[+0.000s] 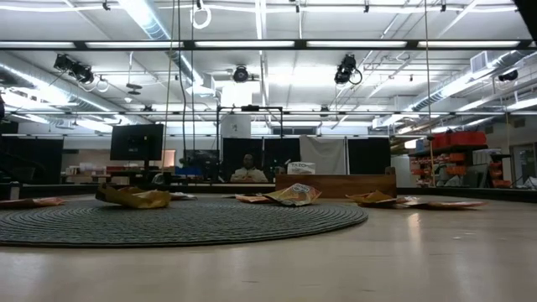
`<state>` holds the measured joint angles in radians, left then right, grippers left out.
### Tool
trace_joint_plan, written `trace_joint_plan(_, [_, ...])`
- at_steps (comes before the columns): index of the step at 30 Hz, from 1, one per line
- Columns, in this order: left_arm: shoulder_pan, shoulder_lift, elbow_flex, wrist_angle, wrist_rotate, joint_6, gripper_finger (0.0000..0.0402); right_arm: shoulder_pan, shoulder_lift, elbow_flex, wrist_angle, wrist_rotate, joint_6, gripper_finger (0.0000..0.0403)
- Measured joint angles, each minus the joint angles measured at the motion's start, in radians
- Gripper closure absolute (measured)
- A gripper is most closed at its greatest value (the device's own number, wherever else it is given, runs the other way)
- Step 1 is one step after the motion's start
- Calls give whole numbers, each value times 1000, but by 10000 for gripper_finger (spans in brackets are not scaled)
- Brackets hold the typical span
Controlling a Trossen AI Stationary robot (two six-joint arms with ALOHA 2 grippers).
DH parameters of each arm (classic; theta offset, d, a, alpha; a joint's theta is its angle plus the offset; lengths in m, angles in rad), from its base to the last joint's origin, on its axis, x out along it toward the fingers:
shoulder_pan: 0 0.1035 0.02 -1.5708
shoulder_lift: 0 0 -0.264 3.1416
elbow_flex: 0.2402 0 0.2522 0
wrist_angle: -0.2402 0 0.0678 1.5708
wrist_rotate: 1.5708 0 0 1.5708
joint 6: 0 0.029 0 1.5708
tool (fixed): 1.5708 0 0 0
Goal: Pick & Place Tea
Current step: Put the white tea bag into the left section of the wooden organizer
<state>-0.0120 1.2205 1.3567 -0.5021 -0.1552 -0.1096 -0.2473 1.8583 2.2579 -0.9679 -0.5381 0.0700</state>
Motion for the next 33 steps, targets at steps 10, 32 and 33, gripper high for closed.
trace_joint_plan(10, [8, 2, 0, -14, -43, 17, 398, 19, 38, 19, -3, 10, 27, 197])
trace_joint_plan(32, [44, 4, 0, -19, -31, 19, 399, 42, 37, 5, -22, 103, 37, 332])
trace_joint_plan(33, [44, 4, 0, -18, -31, 18, 399, 42, 37, 5, -22, 101, 34, 346])
